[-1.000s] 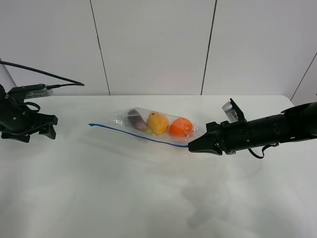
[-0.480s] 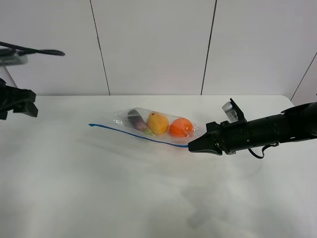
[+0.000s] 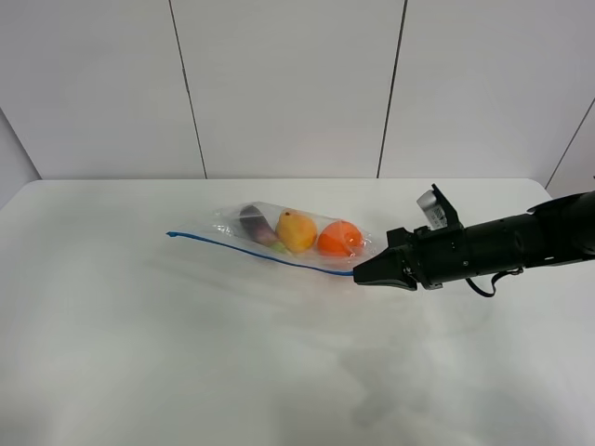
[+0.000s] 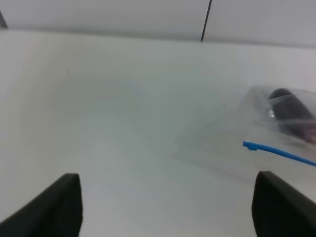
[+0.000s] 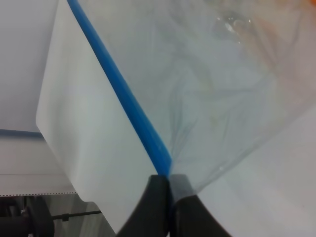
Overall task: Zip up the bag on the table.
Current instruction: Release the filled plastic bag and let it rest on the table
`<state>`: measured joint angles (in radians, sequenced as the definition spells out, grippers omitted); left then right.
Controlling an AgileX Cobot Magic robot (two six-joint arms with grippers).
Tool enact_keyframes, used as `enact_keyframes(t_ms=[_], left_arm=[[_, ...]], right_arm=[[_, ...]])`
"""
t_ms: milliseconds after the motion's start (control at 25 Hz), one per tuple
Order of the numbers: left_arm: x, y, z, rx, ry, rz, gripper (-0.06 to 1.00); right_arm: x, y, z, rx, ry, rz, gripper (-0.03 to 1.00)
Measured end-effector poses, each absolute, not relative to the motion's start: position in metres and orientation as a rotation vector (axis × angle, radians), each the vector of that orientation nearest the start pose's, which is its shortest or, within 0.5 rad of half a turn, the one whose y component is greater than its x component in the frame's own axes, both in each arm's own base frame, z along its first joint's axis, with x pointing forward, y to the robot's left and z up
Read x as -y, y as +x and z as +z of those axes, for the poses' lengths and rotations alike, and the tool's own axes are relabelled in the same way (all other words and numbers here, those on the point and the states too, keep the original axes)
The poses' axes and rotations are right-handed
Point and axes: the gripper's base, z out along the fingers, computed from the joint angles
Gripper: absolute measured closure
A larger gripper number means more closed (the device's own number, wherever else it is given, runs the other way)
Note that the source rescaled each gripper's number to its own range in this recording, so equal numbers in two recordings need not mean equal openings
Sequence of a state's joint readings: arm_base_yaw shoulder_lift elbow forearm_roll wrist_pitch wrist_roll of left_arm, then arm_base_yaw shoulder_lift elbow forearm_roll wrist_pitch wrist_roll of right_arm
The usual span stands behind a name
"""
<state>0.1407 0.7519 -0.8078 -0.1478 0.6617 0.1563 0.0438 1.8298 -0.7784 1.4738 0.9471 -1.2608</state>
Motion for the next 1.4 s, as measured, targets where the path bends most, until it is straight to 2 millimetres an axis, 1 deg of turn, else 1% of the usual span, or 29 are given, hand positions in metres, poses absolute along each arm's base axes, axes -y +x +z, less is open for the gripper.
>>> enact_keyframes(t_ms=[80, 240, 360, 480, 600, 720, 840, 920, 1040, 1400], left_arm=[[-0.009, 0.119, 0.357, -2.050, -0.033, 0.034, -0.05], [-0.003, 0.077, 0.349, -1.997, -0.033, 0.043, -0.05], [0.001, 0.052, 0.342, -1.949, -0.051, 0.030, -0.05], [0.004, 0.028, 0.331, -1.926, -0.047, 0.031, -0.05], [0.007, 0.008, 0.319, -1.914, -0.037, 0.042, -0.05], [0.006, -0.002, 0.309, -1.923, -0.041, 0.074, -0.05], [0.006, -0.009, 0.298, -1.969, -0.094, 0.051, -0.05], [0.006, -0.010, 0.288, -2.006, -0.117, 0.040, -0.05], [0.004, -0.005, 0.276, -2.049, -0.128, 0.041, -0.05], [0.004, -0.004, 0.273, -2.058, -0.130, 0.039, -0.05]], right_arm=[[-0.086, 0.292, 0.145, -2.479, -0.177, 1.305, 0.97], [-0.086, 0.292, 0.145, -2.477, -0.183, 1.303, 0.97], [-0.086, 0.292, 0.145, -2.476, -0.187, 1.300, 0.97], [-0.086, 0.292, 0.145, -2.477, -0.185, 1.297, 0.97], [-0.086, 0.292, 0.145, -2.476, -0.184, 1.297, 0.97], [-0.086, 0.292, 0.145, -2.474, -0.181, 1.298, 0.97], [-0.086, 0.292, 0.145, -2.471, -0.177, 1.299, 0.97], [-0.086, 0.292, 0.145, -2.469, -0.174, 1.300, 0.97], [-0.086, 0.293, 0.145, -2.468, -0.172, 1.301, 0.97], [-0.086, 0.293, 0.145, -2.466, -0.176, 1.299, 0.97]])
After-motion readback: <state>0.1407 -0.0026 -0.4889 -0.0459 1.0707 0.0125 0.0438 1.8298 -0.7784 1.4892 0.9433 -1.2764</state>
